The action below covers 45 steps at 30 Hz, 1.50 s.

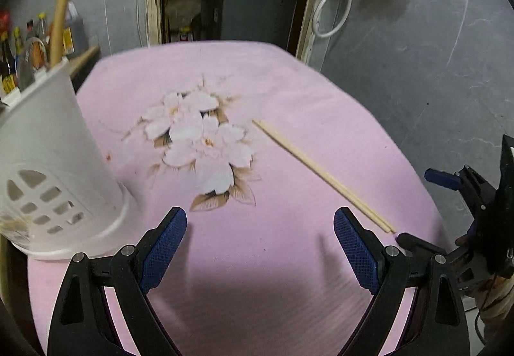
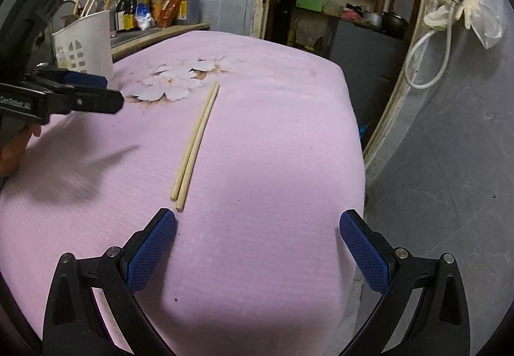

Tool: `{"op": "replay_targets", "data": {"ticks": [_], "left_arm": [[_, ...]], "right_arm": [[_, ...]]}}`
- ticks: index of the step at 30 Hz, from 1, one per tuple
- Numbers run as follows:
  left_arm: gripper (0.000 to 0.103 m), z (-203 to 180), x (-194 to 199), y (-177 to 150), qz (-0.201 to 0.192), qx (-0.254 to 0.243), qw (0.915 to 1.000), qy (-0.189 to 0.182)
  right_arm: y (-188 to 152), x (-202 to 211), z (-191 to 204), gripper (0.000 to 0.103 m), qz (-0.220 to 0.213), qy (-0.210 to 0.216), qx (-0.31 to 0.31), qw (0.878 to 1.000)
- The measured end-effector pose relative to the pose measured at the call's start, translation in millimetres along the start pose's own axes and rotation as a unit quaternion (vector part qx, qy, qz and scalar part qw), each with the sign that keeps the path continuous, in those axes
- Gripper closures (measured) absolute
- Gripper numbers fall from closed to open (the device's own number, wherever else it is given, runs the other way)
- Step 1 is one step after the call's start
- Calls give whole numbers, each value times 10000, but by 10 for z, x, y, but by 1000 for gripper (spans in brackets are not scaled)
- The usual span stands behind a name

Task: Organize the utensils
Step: 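Move both open tools back over the last chopsticks on the table, then grasp a chopstick with the left tool while the right tool grasps another chopstick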

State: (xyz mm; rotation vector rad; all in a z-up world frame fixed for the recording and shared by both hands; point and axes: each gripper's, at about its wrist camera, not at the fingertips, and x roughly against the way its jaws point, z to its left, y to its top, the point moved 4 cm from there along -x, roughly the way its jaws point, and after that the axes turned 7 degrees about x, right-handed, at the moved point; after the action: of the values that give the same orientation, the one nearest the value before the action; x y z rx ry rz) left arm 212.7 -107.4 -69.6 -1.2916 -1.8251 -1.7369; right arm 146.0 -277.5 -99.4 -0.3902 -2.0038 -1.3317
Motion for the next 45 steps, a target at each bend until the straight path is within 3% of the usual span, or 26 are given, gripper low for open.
{"op": "replay_targets", "data": {"ticks": [12, 14, 18, 20, 22, 26, 30, 37, 45], "left_arm": [[14, 55, -165, 83, 400, 413, 9981, -229], [14, 51, -170, 123, 424, 462, 9977, -250], [15, 48, -227, 208, 451, 536, 9970, -317], [23, 20, -254, 228, 475, 498, 9971, -331], [31, -4, -295, 248, 500, 445, 9973, -305], [47, -83, -414, 288, 677, 392, 9960, -430], [58, -130, -530, 354, 786, 485, 9945, -490], [88, -139, -642, 456, 842, 583, 9945, -230], [97, 31, -572, 433, 909, 858, 9919, -222]], "right_arm": [[137, -214, -160, 3, 226, -232, -58, 9995], [178, -260, -193, 7, 224, -213, -47, 9995], [282, -336, -178, 30, 136, -41, 122, 9998], [333, -349, -132, 37, 43, -11, 326, 9995], [373, -371, -96, 54, -8, 86, 468, 9989], [410, -404, -19, 69, -51, 241, 708, 9972], [415, -425, -7, 96, -64, 345, 780, 9963], [313, -344, -142, 100, -91, 225, 291, 9993], [253, -196, -187, 99, -133, 271, 38, 9995]]}}
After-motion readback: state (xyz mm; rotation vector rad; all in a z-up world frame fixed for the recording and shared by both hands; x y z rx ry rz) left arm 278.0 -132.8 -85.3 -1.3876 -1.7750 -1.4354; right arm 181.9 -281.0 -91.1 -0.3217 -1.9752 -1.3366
